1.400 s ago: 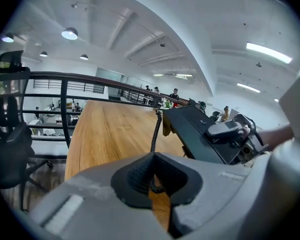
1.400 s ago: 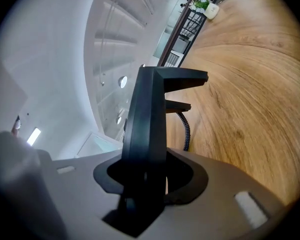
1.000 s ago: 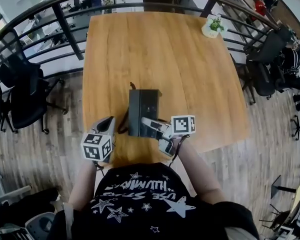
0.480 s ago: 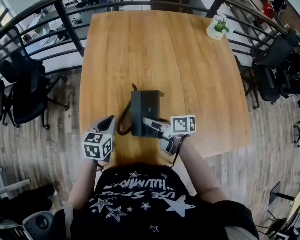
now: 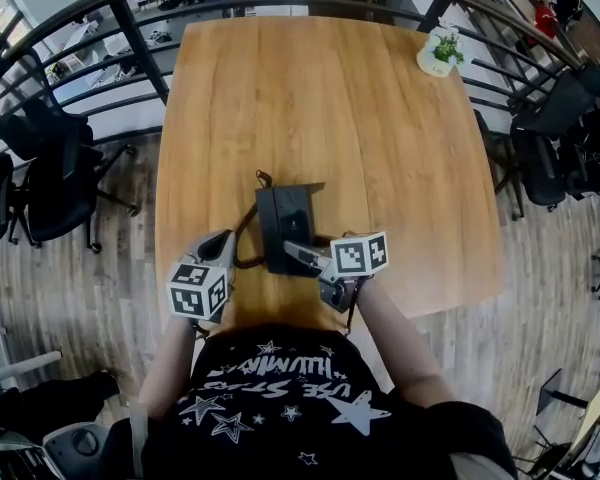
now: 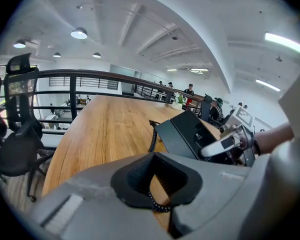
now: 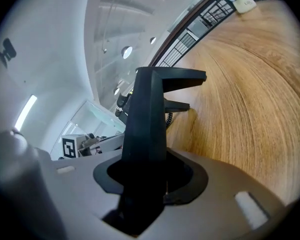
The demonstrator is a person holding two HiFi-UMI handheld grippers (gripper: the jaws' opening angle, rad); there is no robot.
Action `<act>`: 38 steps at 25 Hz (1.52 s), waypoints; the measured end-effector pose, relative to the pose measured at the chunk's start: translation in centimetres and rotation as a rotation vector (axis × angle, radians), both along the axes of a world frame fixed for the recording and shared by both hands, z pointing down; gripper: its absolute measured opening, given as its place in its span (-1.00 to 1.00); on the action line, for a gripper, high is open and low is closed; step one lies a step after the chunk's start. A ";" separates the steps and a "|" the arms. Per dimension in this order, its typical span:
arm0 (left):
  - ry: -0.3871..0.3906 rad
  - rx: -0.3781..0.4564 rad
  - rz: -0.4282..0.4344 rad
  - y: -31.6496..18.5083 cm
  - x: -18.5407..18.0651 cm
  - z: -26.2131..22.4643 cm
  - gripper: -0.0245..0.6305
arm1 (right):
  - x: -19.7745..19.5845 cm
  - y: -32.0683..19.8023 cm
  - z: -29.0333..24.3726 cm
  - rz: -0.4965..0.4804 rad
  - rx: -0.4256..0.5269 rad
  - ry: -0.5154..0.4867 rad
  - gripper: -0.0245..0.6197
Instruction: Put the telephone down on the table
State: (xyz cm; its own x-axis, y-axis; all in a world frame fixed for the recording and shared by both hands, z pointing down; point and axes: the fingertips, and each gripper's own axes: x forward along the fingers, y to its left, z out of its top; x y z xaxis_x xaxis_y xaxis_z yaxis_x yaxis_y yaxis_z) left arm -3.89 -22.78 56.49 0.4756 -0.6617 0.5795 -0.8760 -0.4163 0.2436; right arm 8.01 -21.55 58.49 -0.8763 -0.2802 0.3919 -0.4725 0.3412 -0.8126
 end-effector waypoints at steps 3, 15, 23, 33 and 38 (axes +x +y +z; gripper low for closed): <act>0.000 -0.001 -0.012 0.1 0.0 0.0 -0.92 | 0.0 0.0 0.1 0.005 0.005 0.009 -0.43; -0.014 -0.018 -0.013 0.6 1.0 0.3 -0.92 | 1.2 -0.3 0.7 0.049 0.013 0.106 -0.37; -0.025 -0.020 -0.001 1.2 1.7 0.3 -0.92 | 3.3 -0.4 1.6 0.048 0.010 0.173 -0.15; -0.046 -0.030 0.018 1.8 1.2 0.1 -0.92 | 4.6 -0.8 2.4 0.023 0.025 0.202 -0.01; -0.038 -0.024 0.017 1.8 1.8 0.0 -0.92 | 5.4 -1.0 2.6 0.031 0.019 0.204 -0.01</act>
